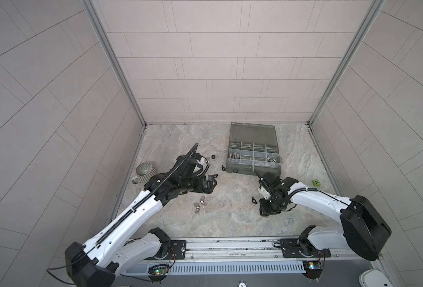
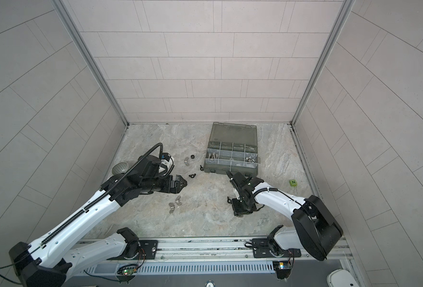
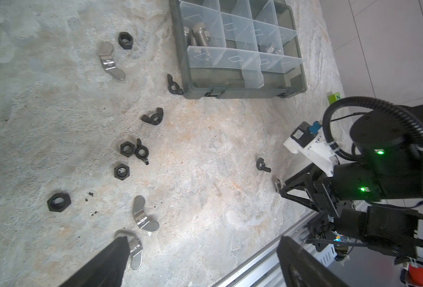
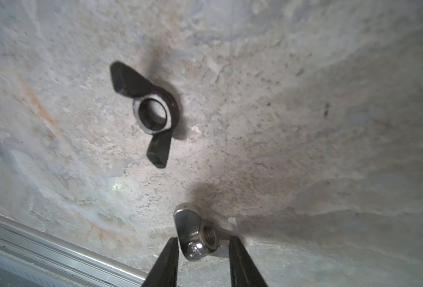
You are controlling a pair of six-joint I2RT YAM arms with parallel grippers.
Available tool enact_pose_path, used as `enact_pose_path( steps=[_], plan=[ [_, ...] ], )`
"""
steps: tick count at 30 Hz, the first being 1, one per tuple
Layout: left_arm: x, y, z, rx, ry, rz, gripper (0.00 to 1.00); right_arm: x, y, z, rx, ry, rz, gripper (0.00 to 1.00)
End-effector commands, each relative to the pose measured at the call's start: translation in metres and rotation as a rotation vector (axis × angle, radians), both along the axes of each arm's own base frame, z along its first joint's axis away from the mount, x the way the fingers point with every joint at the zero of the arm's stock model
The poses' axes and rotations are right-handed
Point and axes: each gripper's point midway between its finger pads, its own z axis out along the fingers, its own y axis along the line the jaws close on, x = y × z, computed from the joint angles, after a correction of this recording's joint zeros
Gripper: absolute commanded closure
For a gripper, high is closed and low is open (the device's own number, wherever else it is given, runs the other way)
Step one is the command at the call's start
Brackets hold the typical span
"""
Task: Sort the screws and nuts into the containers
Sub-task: 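Lower and close the right gripper on the silver wing nut, then lift the wing nut with the right gripper and carry it over the box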
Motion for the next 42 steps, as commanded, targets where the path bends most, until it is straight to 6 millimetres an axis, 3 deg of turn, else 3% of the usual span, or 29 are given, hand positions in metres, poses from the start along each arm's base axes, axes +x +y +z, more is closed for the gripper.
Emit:
enact_pose_path(
  steps=[1,6,11,15,23,28,33,38,42],
  plan=[
    [-0.003,-0.016,0.019,-0.052,-0.024,-0.079,0.0,-0.002,0.0,-0.006,-0.009,0.01,0.008,0.66],
    [-0.011,-0.026,0.017,-0.056,0.007,-0.149,0.0,-0.003,-0.001,-0.012,-0.016,0.023,0.006,0.71],
    [-0.009,-0.026,0.017,-0.035,0.005,-0.161,0.0,-0.003,0.001,-0.012,-0.016,0.029,0.001,0.94],
    [-0.005,-0.026,0.018,-0.023,-0.003,-0.156,0.0,-0.004,-0.001,-0.007,-0.02,0.028,0.003,0.95],
    [0.017,-0.024,0.023,0.07,0.011,-0.108,0.0,0.012,0.004,0.037,0.008,-0.054,0.008,0.96],
    [0.037,-0.035,0.032,0.099,0.009,-0.116,0.0,0.04,0.018,0.072,0.034,-0.121,0.014,0.96],
    [0.069,-0.038,0.046,0.128,-0.046,-0.074,0.0,0.076,0.029,0.093,0.046,-0.165,0.001,0.96],
    [0.104,-0.029,0.056,0.144,-0.058,0.0,0.0,0.12,0.035,0.104,0.055,-0.182,-0.016,0.96],
    [0.119,-0.028,0.058,0.129,-0.058,0.014,0.0,0.158,0.036,0.107,0.066,-0.192,-0.039,0.96]
  ],
)
